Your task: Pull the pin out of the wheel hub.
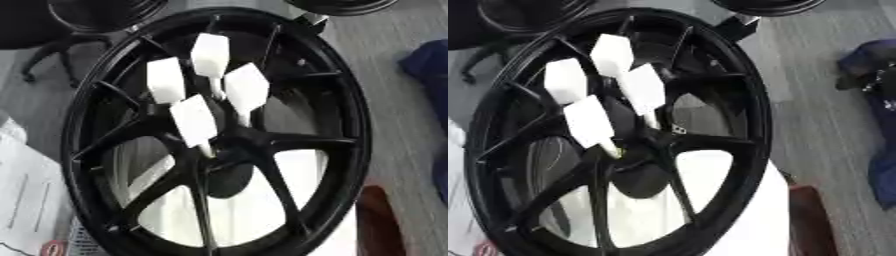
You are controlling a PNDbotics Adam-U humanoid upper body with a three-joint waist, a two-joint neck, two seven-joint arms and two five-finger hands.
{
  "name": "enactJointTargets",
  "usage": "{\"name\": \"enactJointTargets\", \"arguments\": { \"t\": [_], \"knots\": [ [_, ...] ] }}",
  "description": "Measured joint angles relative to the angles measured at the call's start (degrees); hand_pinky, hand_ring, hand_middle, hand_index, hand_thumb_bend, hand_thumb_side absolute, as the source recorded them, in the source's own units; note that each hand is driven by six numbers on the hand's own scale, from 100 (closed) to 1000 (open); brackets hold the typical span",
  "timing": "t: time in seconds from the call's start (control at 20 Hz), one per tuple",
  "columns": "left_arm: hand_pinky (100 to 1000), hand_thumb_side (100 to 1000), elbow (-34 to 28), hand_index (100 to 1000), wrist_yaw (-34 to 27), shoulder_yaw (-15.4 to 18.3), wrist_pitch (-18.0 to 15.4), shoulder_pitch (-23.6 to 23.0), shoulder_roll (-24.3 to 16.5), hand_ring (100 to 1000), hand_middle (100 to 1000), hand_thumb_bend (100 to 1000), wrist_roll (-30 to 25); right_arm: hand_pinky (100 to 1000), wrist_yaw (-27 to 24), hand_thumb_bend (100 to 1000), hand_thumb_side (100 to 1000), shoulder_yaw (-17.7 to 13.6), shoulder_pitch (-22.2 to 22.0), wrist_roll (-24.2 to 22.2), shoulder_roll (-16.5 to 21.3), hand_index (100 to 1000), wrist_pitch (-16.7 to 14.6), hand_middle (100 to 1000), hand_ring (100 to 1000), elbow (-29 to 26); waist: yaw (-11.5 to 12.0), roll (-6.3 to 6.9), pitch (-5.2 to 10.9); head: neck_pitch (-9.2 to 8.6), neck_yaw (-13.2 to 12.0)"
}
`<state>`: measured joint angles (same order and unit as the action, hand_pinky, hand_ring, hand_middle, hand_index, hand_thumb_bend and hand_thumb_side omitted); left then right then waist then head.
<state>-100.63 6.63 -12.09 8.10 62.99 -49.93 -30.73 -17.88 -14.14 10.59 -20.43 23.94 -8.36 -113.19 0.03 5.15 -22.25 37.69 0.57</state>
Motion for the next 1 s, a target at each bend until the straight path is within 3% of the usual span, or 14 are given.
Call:
{"name": "enactJointTargets", "arguments": {
  "t": [0.35, 0.65, 1.0],
  "knots": [
    [798, 538, -2.7, 819, 0.2, -4.1, 2.0, 0.0, -1.2, 779, 690, 317, -3.8, 790, 0.0, 100, 549, 0.0, 0.0, 0.0, 0.0, 801, 0.0, 625, 642, 0.0, 0.0, 0.11, 0.0, -0.05, 0.1],
    [820, 579, -5.5, 836, 2.8, -9.7, 6.7, 0.5, -1.9, 806, 722, 410, -8.8, 790, 0.0, 100, 552, 0.0, 0.0, -0.2, 0.0, 801, 0.0, 625, 642, 0.0, -0.3, 0.37, 0.0, -0.09, 0.1],
    [825, 626, -8.9, 850, 5.6, -13.3, 12.6, 1.8, -2.0, 815, 738, 465, -12.9, 789, 0.0, 100, 555, 0.1, 0.0, -0.5, 0.0, 801, 0.1, 625, 642, 0.0, -0.3, 0.45, 0.01, -0.09, 0.3]
  ]
}}
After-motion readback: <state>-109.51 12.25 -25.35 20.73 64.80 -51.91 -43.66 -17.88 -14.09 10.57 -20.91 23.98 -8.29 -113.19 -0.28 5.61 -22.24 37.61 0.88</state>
